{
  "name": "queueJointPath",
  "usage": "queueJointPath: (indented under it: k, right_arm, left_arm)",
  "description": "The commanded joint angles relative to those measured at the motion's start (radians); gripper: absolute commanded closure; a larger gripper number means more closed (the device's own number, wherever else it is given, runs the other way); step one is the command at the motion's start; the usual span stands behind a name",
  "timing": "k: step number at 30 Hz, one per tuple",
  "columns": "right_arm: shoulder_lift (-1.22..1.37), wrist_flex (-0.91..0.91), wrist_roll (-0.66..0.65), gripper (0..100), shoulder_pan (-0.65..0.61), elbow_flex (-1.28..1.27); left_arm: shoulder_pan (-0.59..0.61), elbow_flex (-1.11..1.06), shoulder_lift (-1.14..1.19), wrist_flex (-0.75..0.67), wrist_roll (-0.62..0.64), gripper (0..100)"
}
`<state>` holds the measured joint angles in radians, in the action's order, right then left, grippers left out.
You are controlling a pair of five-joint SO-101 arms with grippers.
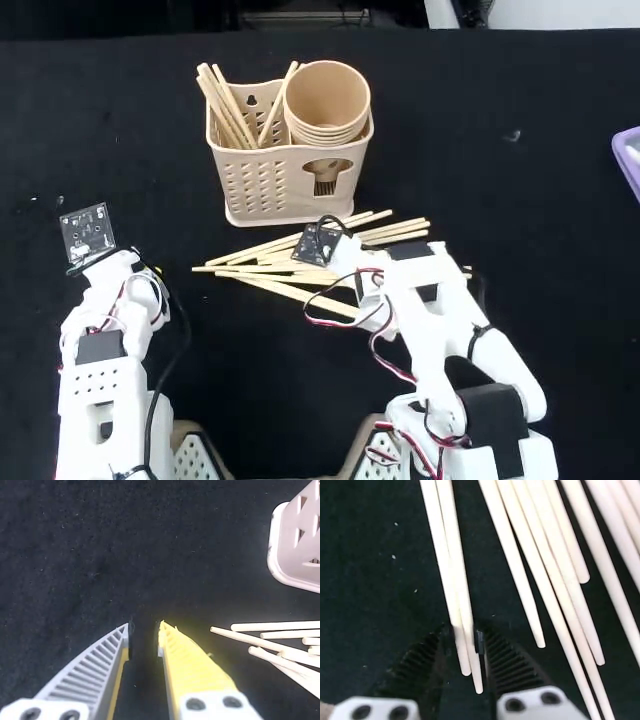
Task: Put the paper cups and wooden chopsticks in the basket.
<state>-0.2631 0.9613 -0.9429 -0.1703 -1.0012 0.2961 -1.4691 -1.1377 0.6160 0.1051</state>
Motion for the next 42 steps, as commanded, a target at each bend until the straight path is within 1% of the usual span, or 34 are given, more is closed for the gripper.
queueJointPath:
  k: [1,4,7,9,13,20,22,24,27,34,42]
  right_arm:
    - [-0.001,0.005,-0.011,95.7,-0.012,-0.012]
    - [-0.001,0.028,-0.011,91.2,-0.012,-0.007]
    - [-0.001,0.081,-0.014,84.4,-0.012,0.012]
    - [-0.001,0.118,-0.014,82.0,-0.012,0.033]
    - [-0.001,0.17,-0.009,83.2,-0.041,0.101]
    - [0.004,0.163,0.069,83.3,-0.222,0.12]
    - [0.005,0.127,0.086,83.3,-0.255,0.117]
    - [0.007,0.075,0.115,83.3,-0.259,0.114]
    - [0.007,0.037,0.124,84.8,-0.258,0.113]
    - [0.007,0.04,0.124,98.6,-0.259,0.082]
    - [-0.001,0.071,0.126,98.7,-0.258,0.067]
  left_arm:
    - [-0.005,0.007,-0.012,-0.017,0.006,89]
    - [-0.005,0.007,-0.012,-0.017,0.006,89]
    - [-0.005,0.007,-0.012,-0.017,0.006,89]
    - [-0.005,0.007,-0.012,-0.017,0.006,89]
    - [-0.005,0.007,-0.012,-0.017,0.006,89]
    - [-0.005,0.007,-0.012,-0.017,0.006,89]
    - [-0.005,0.007,-0.012,-0.017,0.006,89]
    - [-0.005,0.007,-0.012,-0.017,0.006,89]
    - [-0.005,0.007,-0.012,-0.017,0.006,89]
    - [-0.005,0.007,-0.012,-0.017,0.006,89]
    - [-0.005,0.007,-0.012,-0.017,0.006,89]
